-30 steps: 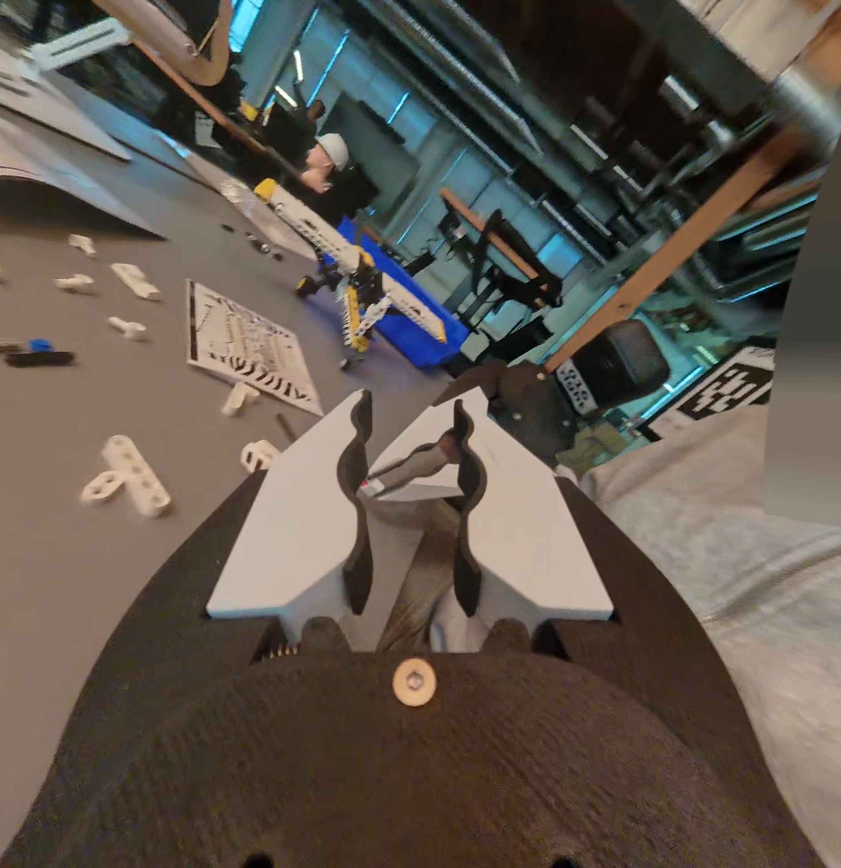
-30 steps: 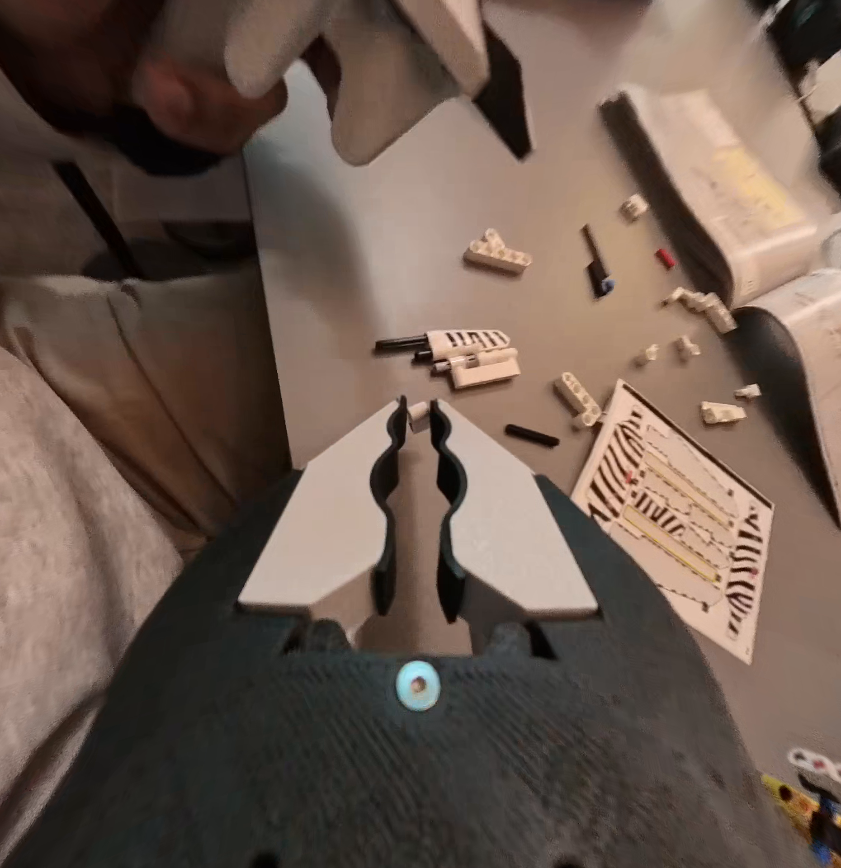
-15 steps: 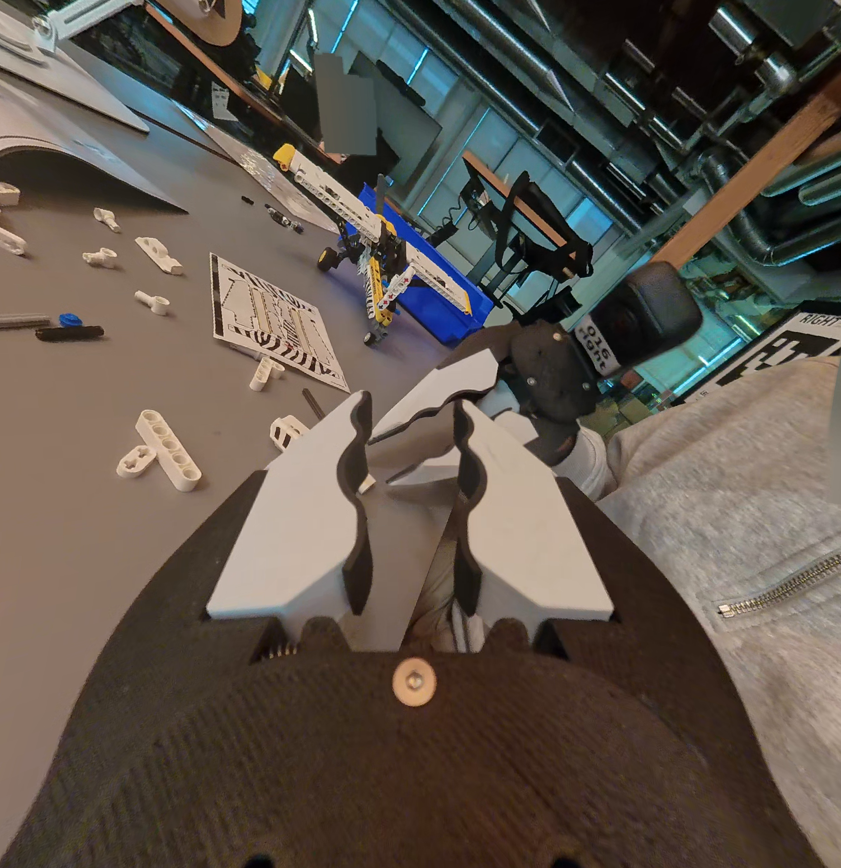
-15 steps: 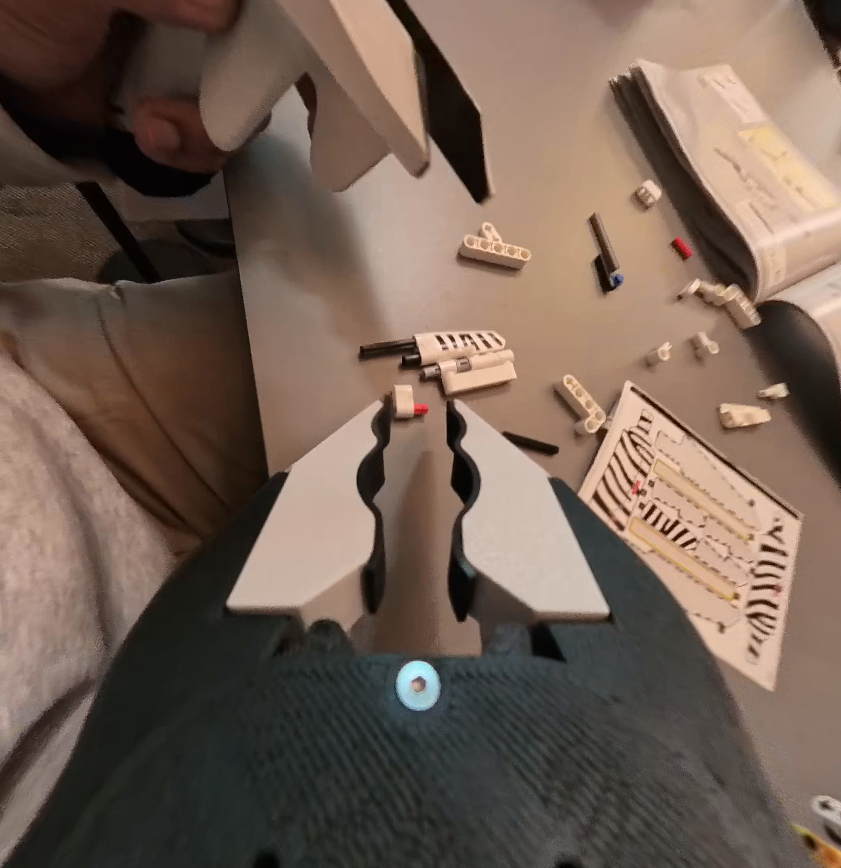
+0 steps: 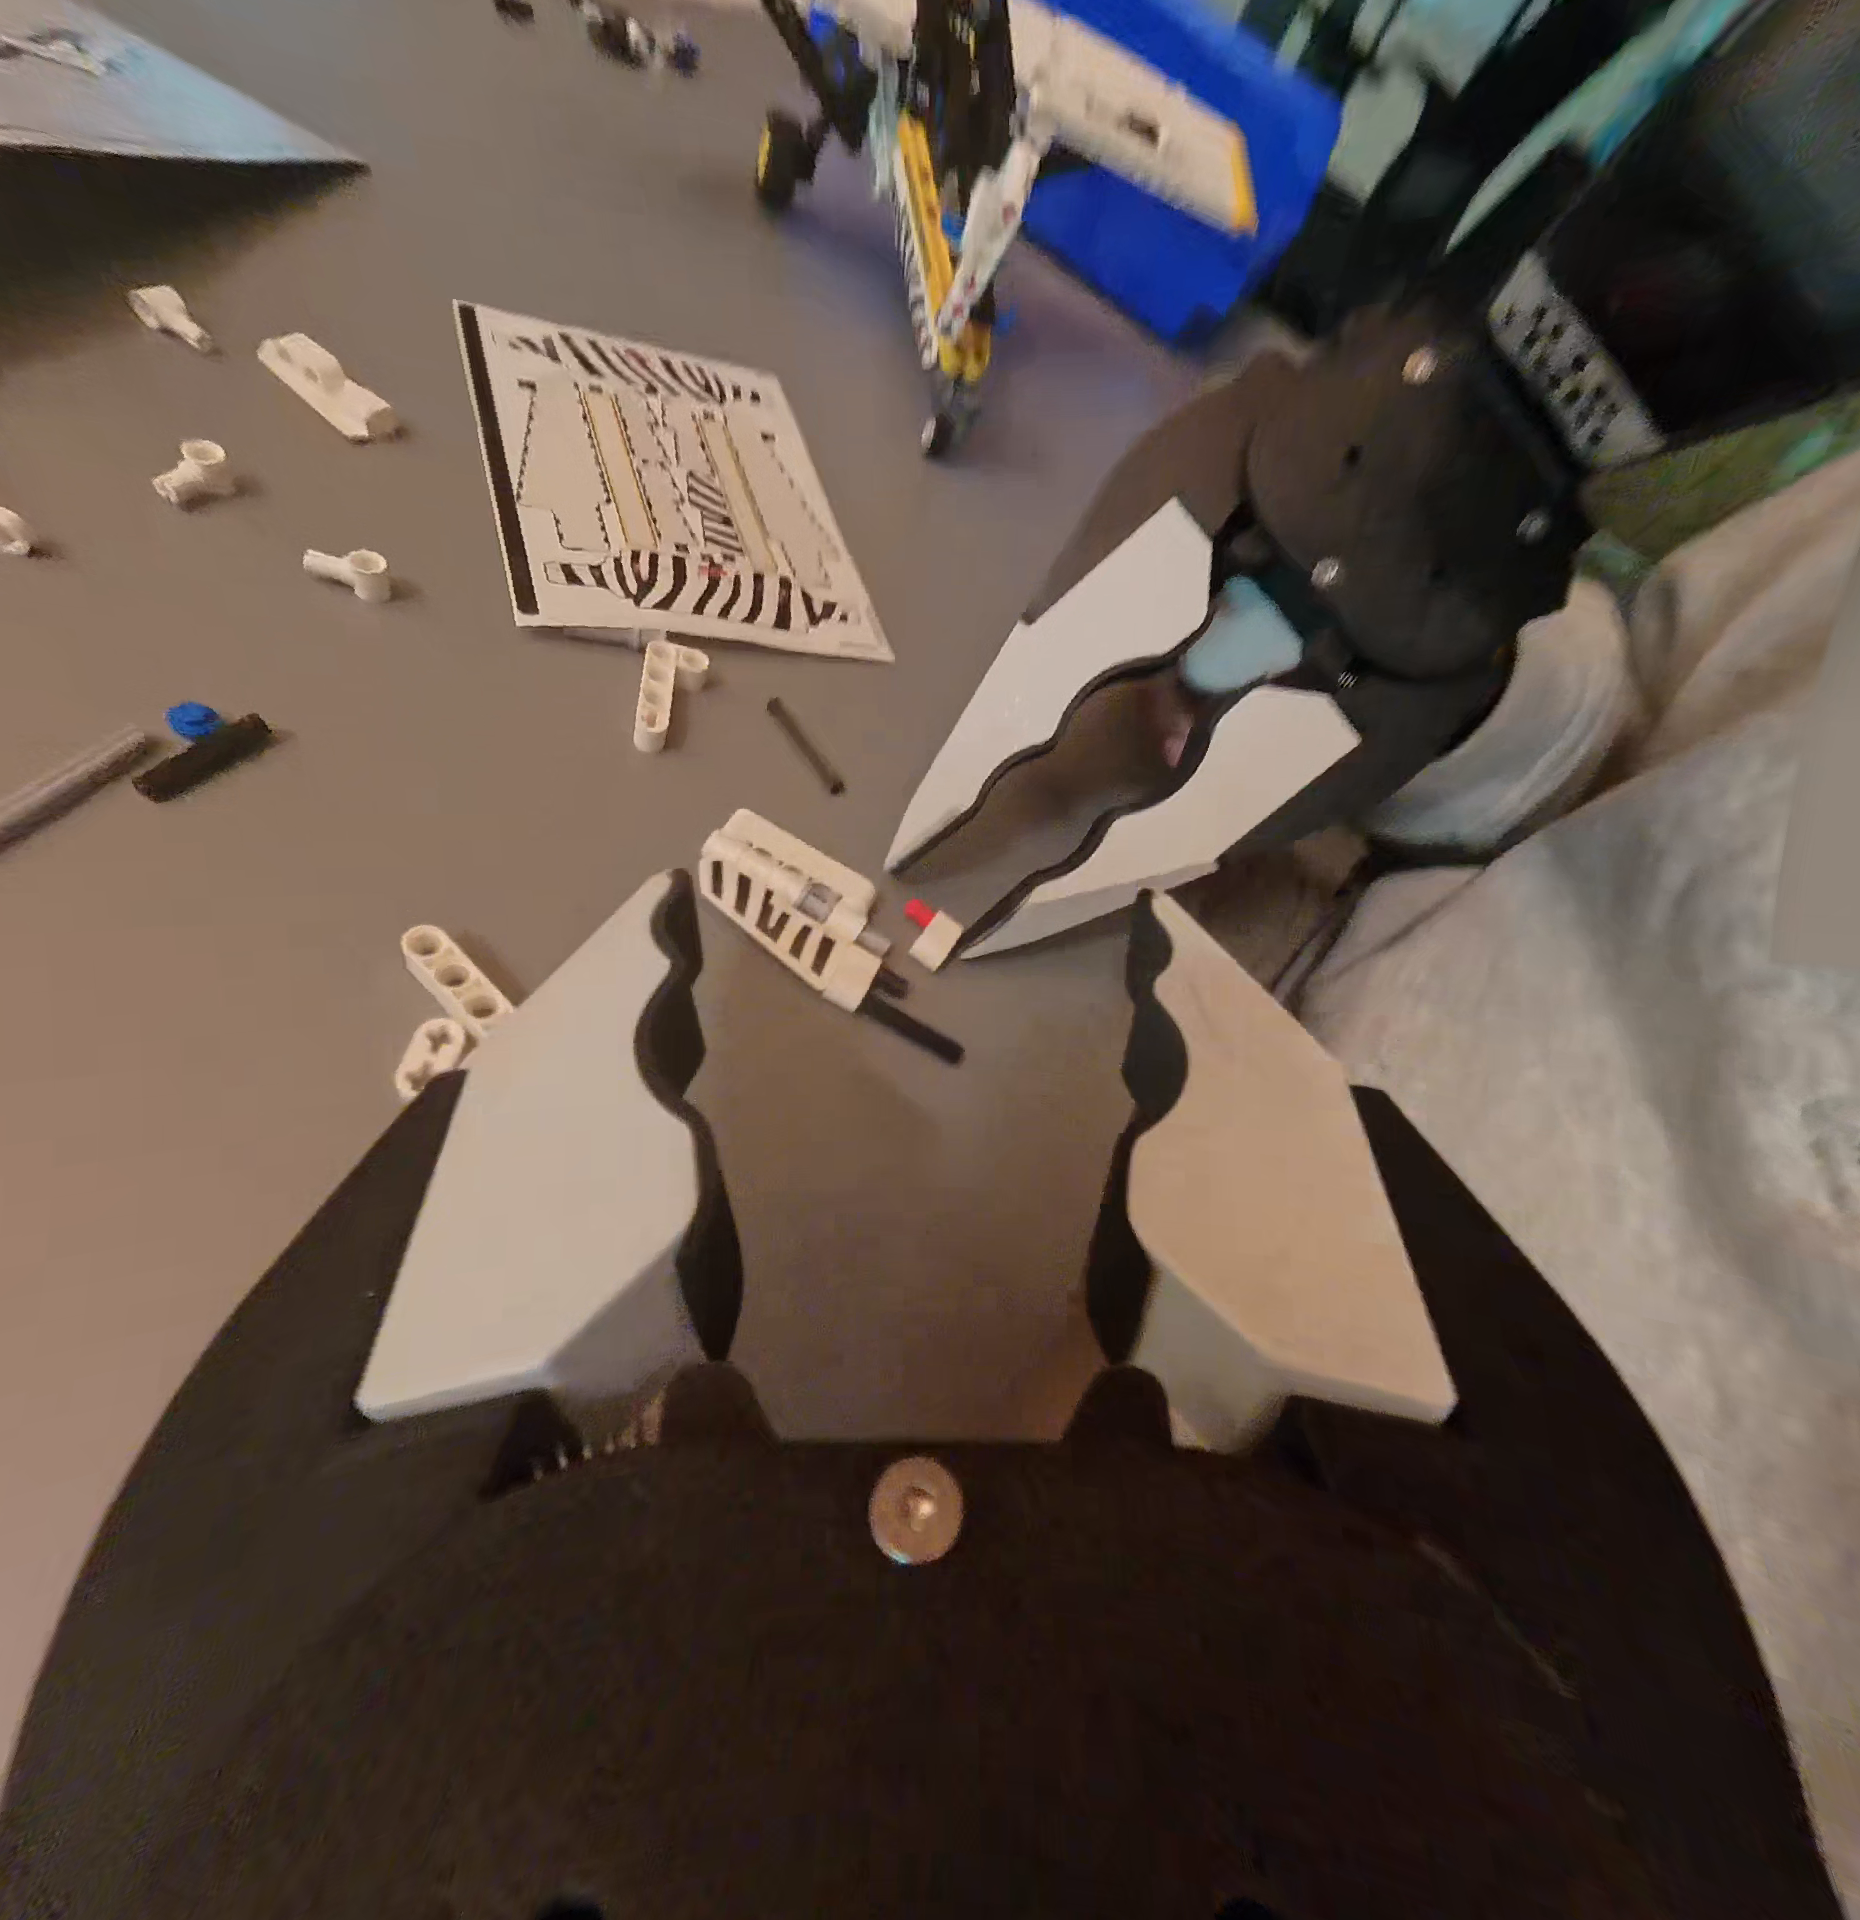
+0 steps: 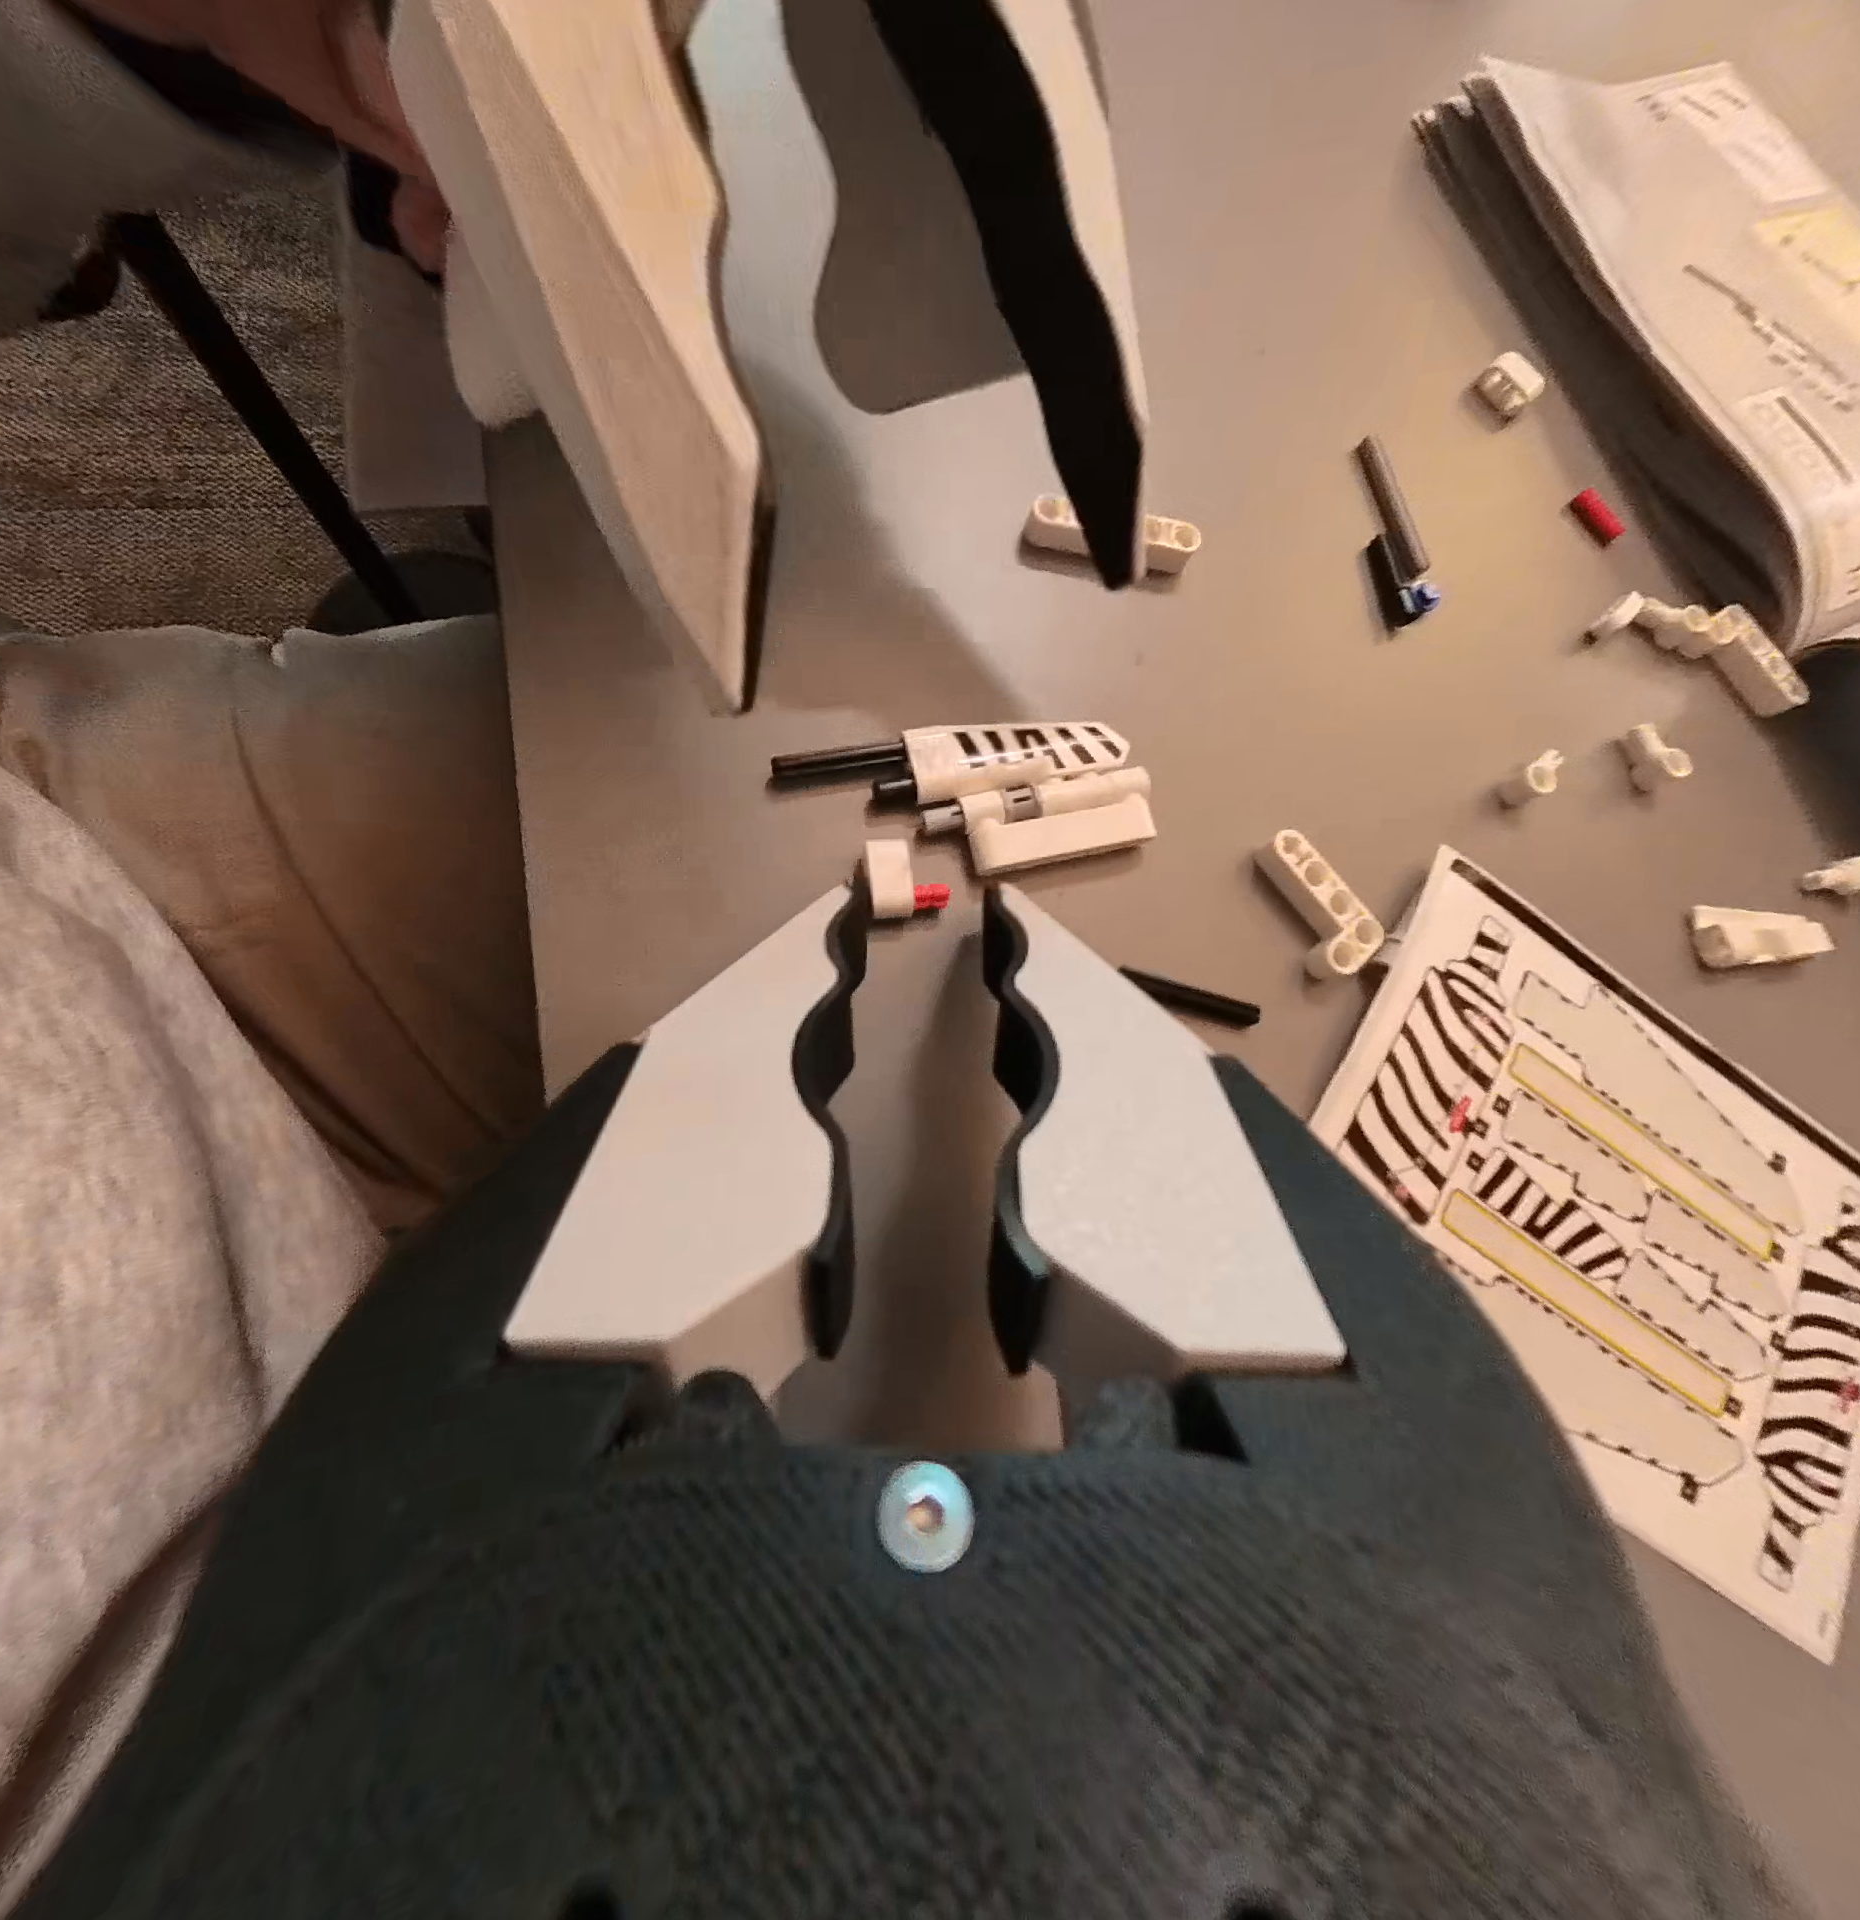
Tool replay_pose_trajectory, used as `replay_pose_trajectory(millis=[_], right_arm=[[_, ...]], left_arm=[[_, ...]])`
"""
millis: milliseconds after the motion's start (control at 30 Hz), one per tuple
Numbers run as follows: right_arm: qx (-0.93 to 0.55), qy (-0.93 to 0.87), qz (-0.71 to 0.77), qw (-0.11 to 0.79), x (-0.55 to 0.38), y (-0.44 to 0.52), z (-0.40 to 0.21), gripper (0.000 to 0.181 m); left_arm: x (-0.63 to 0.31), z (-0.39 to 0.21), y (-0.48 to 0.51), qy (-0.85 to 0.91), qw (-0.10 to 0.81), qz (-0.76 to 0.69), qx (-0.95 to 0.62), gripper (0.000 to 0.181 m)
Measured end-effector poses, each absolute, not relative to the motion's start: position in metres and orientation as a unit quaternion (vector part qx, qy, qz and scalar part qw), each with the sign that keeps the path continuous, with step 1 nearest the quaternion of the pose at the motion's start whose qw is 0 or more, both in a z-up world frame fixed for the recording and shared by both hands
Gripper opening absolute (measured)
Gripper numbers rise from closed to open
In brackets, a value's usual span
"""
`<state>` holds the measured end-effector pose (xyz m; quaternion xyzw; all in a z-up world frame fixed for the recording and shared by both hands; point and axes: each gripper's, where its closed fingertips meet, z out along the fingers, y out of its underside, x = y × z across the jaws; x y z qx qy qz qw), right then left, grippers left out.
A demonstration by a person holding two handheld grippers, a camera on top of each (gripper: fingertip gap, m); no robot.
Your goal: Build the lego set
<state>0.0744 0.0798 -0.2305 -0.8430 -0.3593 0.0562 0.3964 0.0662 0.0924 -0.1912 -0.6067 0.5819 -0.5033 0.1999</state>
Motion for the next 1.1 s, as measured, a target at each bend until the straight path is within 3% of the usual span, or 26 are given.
replay_pose_trajectory(millis=[300,1100], right_arm=[[-0.839,-0.350,0.069,0.412,0.076,0.086,-0.230,0.022],[-0.838,-0.350,0.085,0.411,0.078,0.092,-0.228,0.034]], left_arm=[[0.084,-0.221,0.085,0.664,0.163,-0.416,-0.599,0.091],[0.083,-0.224,0.084,0.655,0.147,-0.421,-0.610,0.082]])
